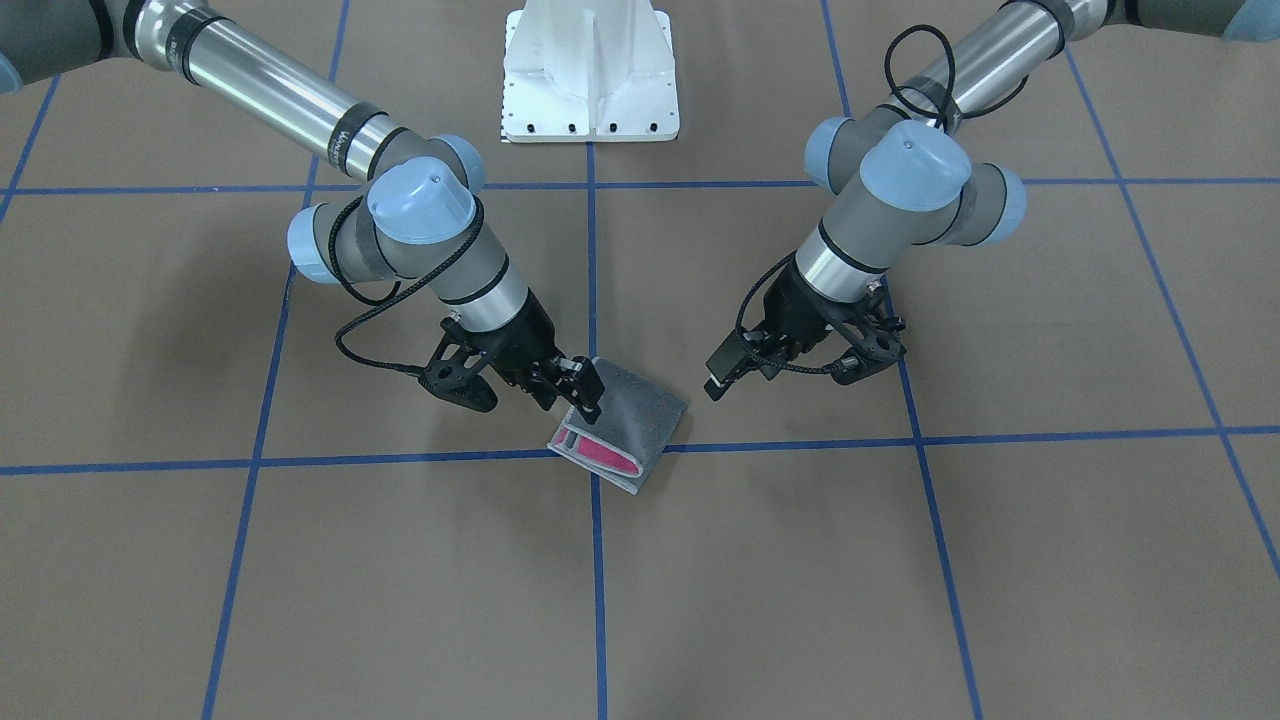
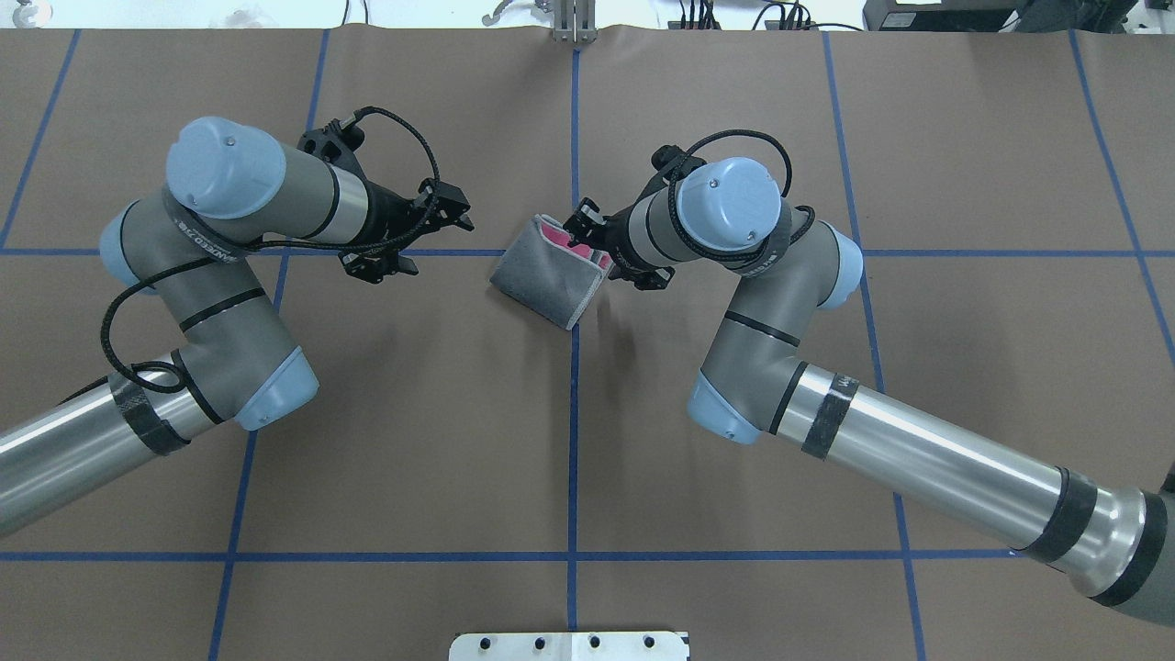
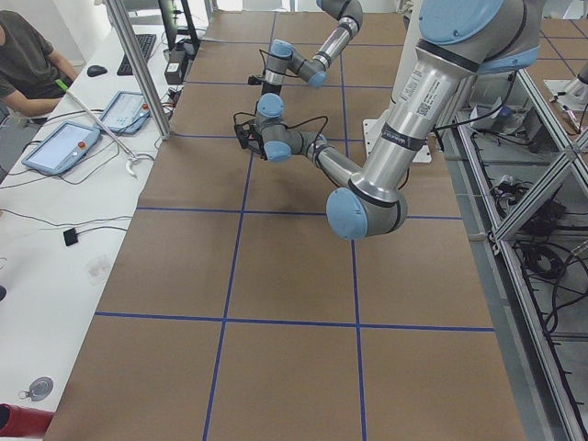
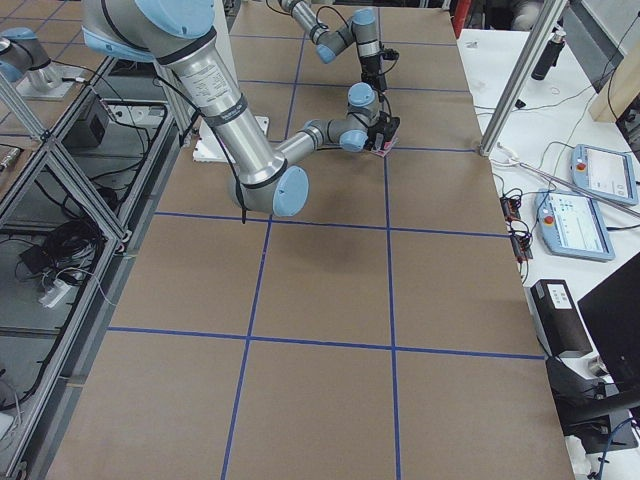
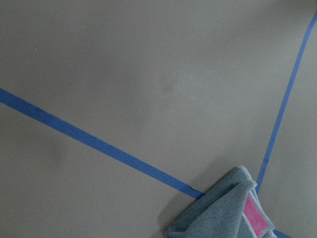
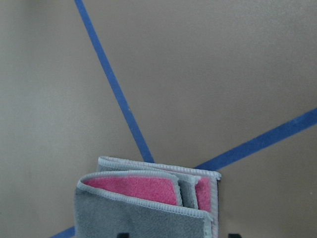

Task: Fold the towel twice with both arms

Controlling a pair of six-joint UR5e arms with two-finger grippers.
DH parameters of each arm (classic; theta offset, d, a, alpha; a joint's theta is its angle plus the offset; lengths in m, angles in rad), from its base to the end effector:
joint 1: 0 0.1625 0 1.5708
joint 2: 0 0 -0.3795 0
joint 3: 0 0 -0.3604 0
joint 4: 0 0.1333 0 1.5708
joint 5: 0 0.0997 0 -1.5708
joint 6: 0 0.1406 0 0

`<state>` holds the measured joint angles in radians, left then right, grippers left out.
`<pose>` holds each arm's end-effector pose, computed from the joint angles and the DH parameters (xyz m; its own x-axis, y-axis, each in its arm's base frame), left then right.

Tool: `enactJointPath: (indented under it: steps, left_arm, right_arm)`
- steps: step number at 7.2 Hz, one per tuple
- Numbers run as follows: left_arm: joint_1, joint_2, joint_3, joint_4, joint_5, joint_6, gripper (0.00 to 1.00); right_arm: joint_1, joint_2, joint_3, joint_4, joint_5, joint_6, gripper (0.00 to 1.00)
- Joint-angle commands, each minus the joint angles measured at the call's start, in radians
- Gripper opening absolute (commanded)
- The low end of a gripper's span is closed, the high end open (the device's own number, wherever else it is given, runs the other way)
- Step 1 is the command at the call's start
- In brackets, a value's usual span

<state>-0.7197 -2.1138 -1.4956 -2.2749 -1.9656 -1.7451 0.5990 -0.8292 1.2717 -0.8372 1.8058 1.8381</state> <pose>0.4562 -0.5052 0.2834 0.2284 -0.4130 -0.8816 0.3874 0.8693 -0.3069 -0.5599 -0.5040 0.2486 0.2084 0.4533 0.8667 -0.4415 0.8343 -0.3302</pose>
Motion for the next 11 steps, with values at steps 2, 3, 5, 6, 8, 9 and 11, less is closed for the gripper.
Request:
enactJointPath:
  steps: [2, 3, 5, 6, 8, 9, 11]
  left_arm:
    - [0.0, 0.0, 0.0, 0.0, 0.001, -0.001, 1.0]
    - [0.0, 0.0, 0.0, 0.0, 0.001, -0.001, 1.0]
    - [0.0, -0.002, 0.0, 0.0, 0.004, -0.001, 1.0]
    - [0.0, -0.002, 0.0, 0.0, 0.004, -0.001, 1.0]
    - [0.0, -0.002, -0.005, 0.002, 0.005, -0.001, 1.0]
    - [0.0, -0.002, -0.005, 0.0, 0.005, -0.001, 1.0]
    - [0.0, -0.002, -0.006, 0.0, 0.005, -0.001, 1.0]
  right_arm:
    - [-0.019, 0.006, -0.047, 0.056, -0.043, 0.015, 0.71]
    - [-0.019, 0.004, -0.048, 0.05, -0.043, 0.013, 0.71]
    - [-0.018, 0.001, -0.048, 0.029, -0.043, 0.009, 0.7]
    - [-0.018, 0.005, -0.048, 0.027, -0.043, 0.009, 0.69]
    - [-0.018, 0.016, -0.064, 0.027, -0.043, 0.009, 0.66]
    - [-0.018, 0.016, -0.072, 0.027, -0.043, 0.007, 0.66]
    - [-0.018, 0.021, -0.075, 0.027, -0.043, 0.007, 0.66]
